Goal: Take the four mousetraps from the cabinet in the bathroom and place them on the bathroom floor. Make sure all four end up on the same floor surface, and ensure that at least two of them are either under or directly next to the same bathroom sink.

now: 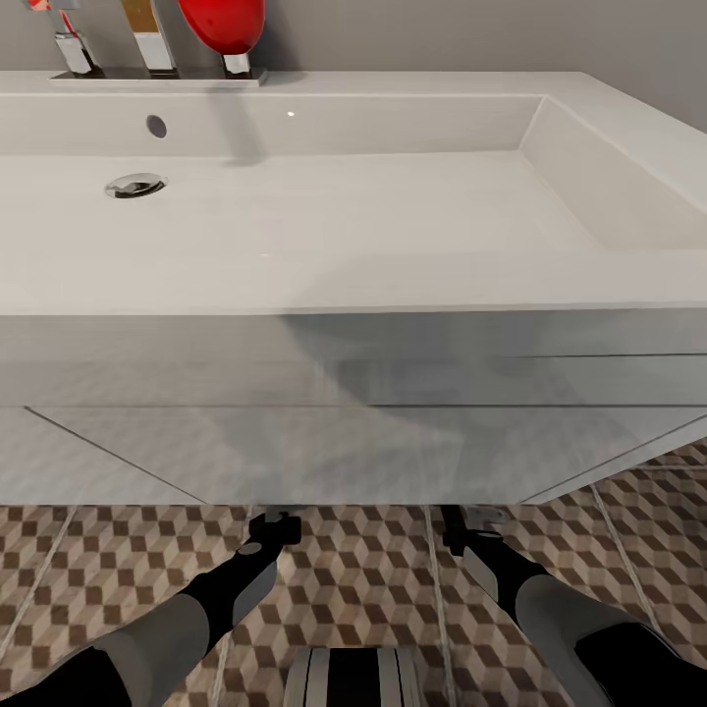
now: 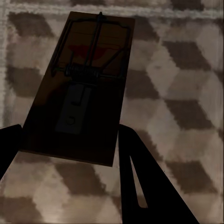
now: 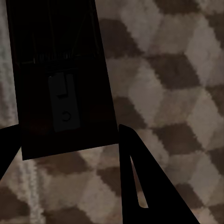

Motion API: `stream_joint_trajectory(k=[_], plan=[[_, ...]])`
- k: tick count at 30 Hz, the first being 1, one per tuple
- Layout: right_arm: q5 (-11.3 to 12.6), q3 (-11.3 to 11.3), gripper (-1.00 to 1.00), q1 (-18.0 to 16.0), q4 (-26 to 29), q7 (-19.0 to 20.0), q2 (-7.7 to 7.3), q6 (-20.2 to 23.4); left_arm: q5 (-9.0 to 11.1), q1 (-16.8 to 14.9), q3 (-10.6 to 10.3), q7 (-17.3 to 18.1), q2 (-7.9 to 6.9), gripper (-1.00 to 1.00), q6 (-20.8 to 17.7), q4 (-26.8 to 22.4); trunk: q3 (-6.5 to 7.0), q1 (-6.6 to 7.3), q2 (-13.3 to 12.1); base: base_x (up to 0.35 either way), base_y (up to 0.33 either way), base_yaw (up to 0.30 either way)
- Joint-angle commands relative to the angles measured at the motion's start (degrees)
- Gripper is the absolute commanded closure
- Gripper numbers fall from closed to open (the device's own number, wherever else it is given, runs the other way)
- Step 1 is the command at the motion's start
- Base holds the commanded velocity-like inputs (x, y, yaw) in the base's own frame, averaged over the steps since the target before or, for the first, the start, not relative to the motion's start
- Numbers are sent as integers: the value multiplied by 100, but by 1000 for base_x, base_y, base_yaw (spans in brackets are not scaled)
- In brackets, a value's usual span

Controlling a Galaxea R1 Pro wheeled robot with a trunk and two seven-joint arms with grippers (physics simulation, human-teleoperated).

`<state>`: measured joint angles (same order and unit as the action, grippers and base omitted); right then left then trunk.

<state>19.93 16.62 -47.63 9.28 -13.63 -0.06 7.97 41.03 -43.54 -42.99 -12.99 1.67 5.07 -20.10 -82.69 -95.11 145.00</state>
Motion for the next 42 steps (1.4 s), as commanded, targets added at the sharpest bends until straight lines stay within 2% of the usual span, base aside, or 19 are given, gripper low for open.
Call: stream_joint_trajectory(k=[1, 6, 16, 24, 42], plan=[[64, 48, 100, 0, 12, -26, -2, 30, 31, -5, -46, -48, 15, 100, 22, 1, -3, 1, 1, 0, 0, 0], [62, 49, 100, 0, 12, -26, -2, 30, 35, -5, -40, -100, 65, 100, 24, 5, -3, 1, 1, 0, 0, 0], [55, 43, 100, 0, 12, -26, -3, 30, 37, -5, -26, -133, 70, 100, 32, 9, -3, 1, 1, 0, 0, 0], [55, 43, 100, 0, 12, -26, -3, 30, 37, -5, -25, -141, 66, 100, 40, 3, -181, -20, 12, 0, 0, 0], [46, 43, 100, 0, 12, -26, -3, 19, 37, -5, -25, -142, 53, 100, 73, 0, -181, -20, 12, 0, 0, 0]])
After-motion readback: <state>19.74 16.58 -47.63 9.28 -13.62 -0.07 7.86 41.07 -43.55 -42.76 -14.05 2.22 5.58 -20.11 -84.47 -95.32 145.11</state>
